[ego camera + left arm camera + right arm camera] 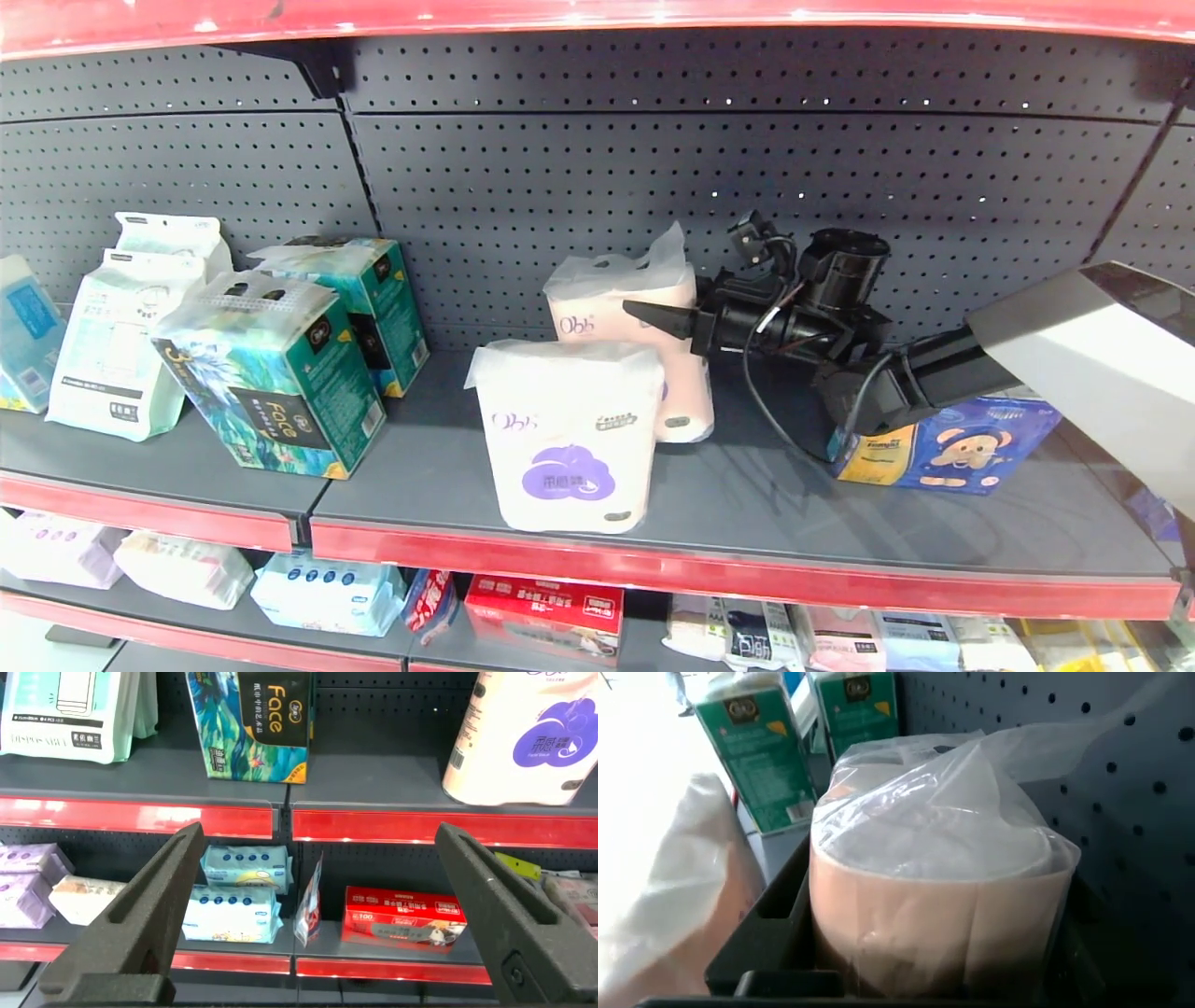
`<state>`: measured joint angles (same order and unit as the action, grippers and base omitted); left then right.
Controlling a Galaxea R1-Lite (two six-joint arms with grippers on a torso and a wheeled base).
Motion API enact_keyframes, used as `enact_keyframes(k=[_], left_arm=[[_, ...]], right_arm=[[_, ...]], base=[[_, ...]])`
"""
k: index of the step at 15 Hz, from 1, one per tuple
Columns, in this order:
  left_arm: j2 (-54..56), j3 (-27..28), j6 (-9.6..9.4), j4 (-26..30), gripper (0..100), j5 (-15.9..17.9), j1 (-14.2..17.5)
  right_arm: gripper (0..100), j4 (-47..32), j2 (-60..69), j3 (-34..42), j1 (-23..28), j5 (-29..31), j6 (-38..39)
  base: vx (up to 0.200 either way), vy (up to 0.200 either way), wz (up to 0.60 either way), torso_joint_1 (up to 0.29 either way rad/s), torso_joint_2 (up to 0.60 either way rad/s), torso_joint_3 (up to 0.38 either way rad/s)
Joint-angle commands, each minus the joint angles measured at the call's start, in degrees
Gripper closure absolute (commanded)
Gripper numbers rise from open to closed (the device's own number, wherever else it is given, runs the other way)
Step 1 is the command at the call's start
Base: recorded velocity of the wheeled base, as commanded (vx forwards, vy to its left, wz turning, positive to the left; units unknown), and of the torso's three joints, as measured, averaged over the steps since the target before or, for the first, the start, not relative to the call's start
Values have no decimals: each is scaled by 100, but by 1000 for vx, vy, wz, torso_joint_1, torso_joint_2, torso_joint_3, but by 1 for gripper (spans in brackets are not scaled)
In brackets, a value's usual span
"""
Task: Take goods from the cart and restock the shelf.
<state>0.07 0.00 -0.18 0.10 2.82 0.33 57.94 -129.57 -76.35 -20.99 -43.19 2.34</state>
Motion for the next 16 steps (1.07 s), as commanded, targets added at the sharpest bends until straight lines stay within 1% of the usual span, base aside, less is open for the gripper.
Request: enact_keyframes(k=[1, 4, 5, 9, 10, 16], left_arm=[[-7, 0, 1, -1, 0, 0, 2], [-7, 0, 1, -1, 0, 0, 2], [-7, 0, 1, -1, 0, 0, 2], [-7, 0, 1, -1, 0, 0, 2], [-7, 0, 1, -1, 0, 0, 2], [-7, 0, 1, -1, 0, 0, 2]], right_arm=[[100, -29, -50, 173, 95, -93, -146], [100, -46, -42, 243, 254, -392, -586], [100, -46, -42, 243, 297, -497, -647], [100, -46, -15, 199, 412, -585, -682], [100, -46, -15, 182, 438, -717, -805], [100, -37, 2, 103, 254, -735, -876]], base=[[0, 0, 0, 0, 0, 0], [0, 0, 0, 0, 0, 0], [0, 0, 0, 0, 0, 0], [0, 0, 0, 0, 0, 0], [0, 0, 0, 0, 0, 0], [0, 0, 0, 0, 0, 0]])
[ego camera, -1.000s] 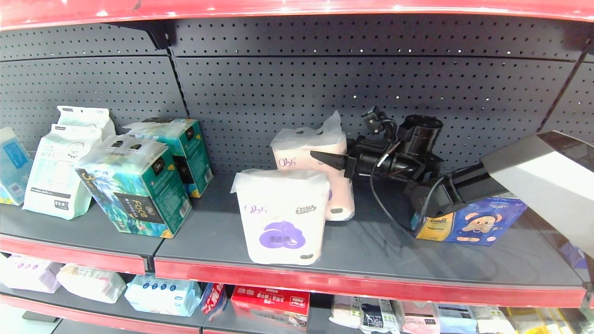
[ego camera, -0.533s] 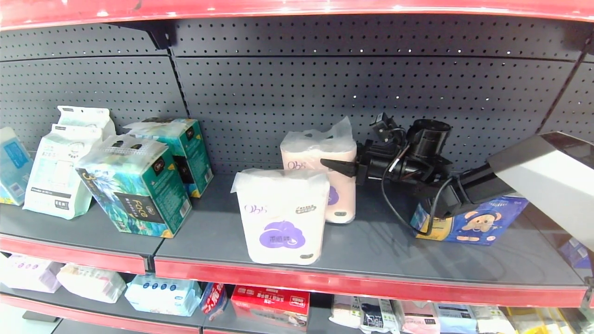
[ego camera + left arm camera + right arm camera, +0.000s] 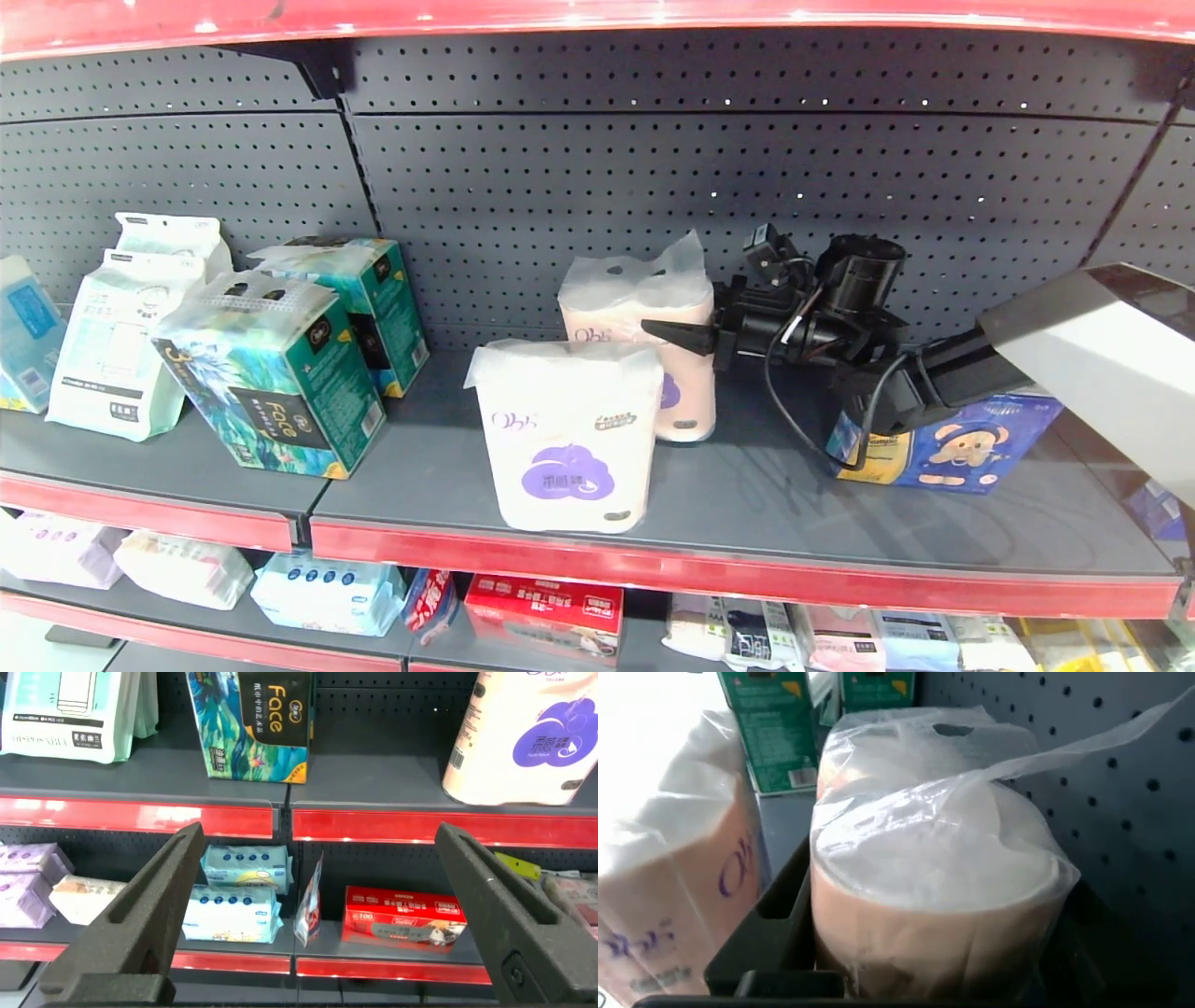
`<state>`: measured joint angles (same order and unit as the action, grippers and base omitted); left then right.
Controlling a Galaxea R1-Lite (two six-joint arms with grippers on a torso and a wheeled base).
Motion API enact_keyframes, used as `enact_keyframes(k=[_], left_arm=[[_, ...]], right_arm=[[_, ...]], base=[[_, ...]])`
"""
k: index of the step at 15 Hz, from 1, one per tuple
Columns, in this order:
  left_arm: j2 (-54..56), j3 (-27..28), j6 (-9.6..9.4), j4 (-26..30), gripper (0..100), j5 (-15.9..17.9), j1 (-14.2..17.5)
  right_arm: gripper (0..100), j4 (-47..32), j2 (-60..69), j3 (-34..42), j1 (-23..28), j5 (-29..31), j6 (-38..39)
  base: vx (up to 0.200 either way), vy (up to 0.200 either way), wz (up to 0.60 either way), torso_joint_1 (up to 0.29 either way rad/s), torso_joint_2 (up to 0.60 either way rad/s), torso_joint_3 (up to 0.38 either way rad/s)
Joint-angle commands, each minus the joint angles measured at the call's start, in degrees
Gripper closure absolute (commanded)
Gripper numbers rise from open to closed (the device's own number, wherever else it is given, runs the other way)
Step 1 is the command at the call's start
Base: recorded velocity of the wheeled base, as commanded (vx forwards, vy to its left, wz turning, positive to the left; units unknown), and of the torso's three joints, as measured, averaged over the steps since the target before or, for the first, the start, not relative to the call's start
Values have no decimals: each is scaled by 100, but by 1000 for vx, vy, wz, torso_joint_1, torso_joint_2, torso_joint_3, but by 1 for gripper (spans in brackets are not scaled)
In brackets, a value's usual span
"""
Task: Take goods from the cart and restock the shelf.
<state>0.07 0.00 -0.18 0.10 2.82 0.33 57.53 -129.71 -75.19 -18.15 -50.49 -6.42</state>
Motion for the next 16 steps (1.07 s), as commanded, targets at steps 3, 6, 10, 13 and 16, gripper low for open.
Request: enact_keyframes(k=[3, 6, 10, 13, 16], left_arm=[[-7, 0, 1, -1, 0, 0, 2], [-7, 0, 1, -1, 0, 0, 2], [-7, 0, 1, -1, 0, 0, 2], [-7, 0, 1, -1, 0, 0, 2], [-7, 0, 1, -1, 0, 0, 2]], right_arm=[[100, -5, -2, -92, -198, 4, 98], [100, 4, -11, -242, -171, 13, 238], [100, -5, -28, -681, -198, 48, 616], [100, -5, -63, -699, -259, 40, 713], [100, -5, -186, -980, -259, 13, 1012]], base=[[0, 0, 0, 0, 0, 0], [0, 0, 0, 0, 0, 0], [0, 0, 0, 0, 0, 0], [0, 0, 0, 0, 0, 0], [0, 0, 0, 0, 0, 0]])
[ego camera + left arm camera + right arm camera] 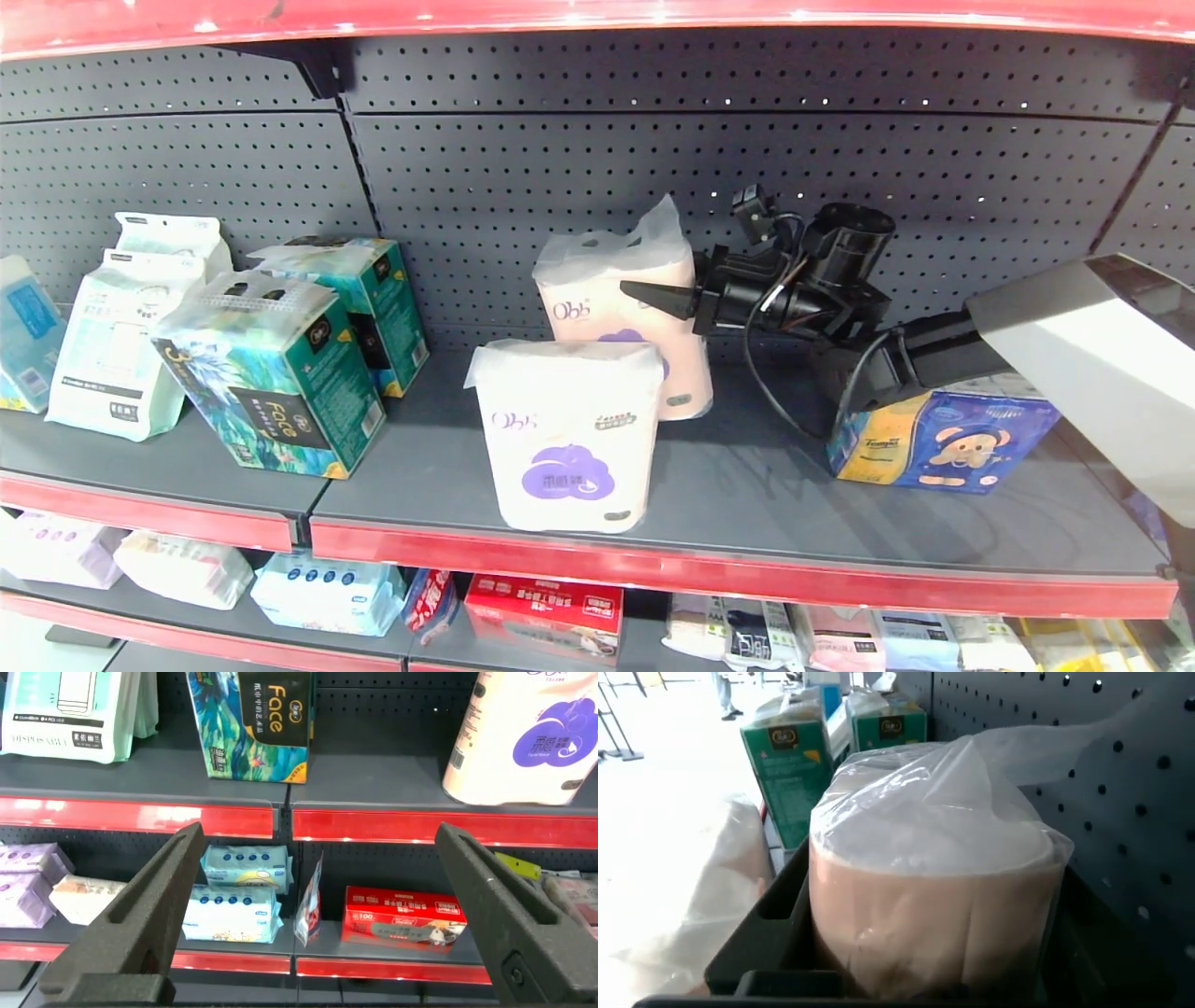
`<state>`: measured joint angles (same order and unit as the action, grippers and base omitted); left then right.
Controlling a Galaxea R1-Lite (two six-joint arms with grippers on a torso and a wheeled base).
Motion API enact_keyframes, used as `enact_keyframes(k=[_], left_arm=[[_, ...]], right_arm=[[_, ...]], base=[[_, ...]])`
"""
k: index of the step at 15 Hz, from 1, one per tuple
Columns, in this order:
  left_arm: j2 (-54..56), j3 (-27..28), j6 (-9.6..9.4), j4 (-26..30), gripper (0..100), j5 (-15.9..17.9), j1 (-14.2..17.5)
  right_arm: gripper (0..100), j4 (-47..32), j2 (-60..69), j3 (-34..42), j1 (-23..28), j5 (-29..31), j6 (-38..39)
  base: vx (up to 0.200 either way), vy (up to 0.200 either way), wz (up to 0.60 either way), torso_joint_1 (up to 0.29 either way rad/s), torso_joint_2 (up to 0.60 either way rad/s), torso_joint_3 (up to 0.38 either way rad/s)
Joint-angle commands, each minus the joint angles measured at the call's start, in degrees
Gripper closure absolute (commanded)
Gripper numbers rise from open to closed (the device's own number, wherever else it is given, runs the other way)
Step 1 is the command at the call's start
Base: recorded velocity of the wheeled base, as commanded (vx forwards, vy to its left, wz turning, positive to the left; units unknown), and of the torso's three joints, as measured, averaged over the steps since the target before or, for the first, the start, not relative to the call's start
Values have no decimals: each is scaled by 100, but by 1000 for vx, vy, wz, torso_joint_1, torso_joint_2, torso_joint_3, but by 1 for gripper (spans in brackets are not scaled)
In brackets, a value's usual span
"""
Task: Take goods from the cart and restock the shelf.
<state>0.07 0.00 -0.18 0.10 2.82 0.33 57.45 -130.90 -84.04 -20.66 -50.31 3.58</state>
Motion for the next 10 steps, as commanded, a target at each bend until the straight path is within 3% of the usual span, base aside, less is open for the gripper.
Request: enact_keyframes(k=[1, 10], left_arm=[[-7, 0, 1, -1, 0, 0, 2], [-7, 0, 1, -1, 0, 0, 2]], right_arm=[[100, 3, -120, -165, -8, -5, 99], [100, 20, -550, -438, -34, -49, 283]], base=[[0, 0, 0, 0, 0, 0], [0, 0, 0, 0, 0, 0]])
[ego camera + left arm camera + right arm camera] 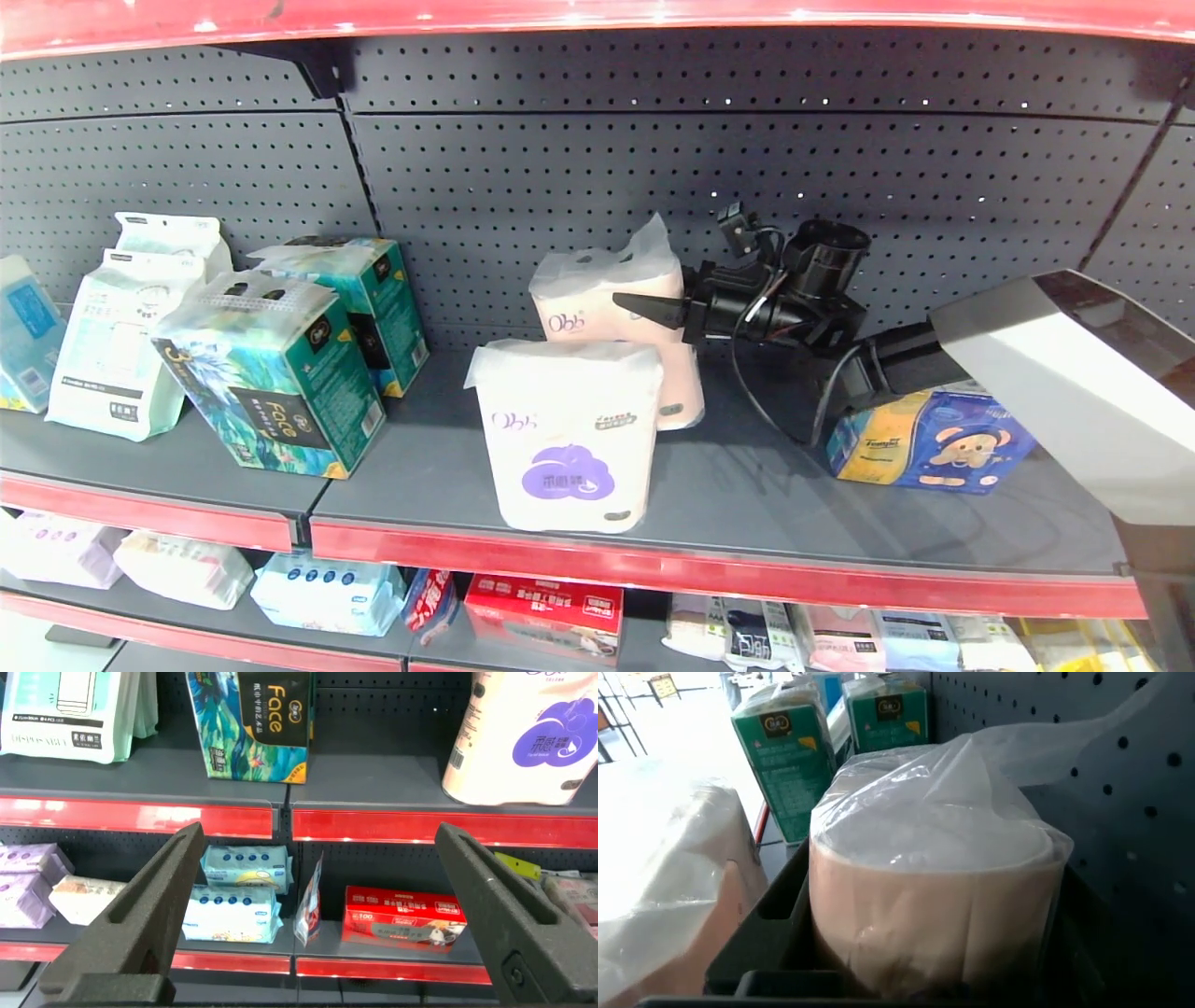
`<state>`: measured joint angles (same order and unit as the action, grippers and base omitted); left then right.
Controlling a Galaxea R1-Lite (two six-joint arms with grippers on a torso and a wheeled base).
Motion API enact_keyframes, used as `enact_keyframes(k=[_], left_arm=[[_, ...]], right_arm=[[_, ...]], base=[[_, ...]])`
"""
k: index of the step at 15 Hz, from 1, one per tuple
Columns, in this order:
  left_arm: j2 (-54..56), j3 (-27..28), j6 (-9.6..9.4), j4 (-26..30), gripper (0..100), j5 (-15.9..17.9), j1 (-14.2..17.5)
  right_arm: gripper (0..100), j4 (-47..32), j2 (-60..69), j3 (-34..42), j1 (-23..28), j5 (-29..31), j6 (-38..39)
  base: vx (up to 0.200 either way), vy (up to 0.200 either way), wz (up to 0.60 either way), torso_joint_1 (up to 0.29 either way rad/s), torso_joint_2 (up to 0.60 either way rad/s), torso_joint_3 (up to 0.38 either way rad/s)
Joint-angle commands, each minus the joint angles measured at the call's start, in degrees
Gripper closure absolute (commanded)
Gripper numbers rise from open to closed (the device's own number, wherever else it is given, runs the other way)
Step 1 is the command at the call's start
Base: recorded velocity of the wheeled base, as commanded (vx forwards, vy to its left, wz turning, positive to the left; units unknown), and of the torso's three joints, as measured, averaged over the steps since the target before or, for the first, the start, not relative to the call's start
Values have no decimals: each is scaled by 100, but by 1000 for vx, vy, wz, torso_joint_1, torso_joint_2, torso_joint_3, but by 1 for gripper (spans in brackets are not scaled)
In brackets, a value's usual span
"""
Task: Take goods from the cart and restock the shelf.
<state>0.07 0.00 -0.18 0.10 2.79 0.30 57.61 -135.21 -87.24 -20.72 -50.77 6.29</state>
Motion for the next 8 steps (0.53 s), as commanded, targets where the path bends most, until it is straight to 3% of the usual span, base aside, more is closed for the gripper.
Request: enact_keyframes(k=[1, 8], left_arm=[[-7, 0, 1, -1, 0, 2, 5], [-7, 0, 1, -1, 0, 2, 5]], right_arm=[[100, 4, -164, -232, -63, -3, 92], [100, -4, -393, -65, 16, -11, 83]], base=[[0, 0, 0, 0, 0, 0], [0, 0, 0, 0, 0, 0]])
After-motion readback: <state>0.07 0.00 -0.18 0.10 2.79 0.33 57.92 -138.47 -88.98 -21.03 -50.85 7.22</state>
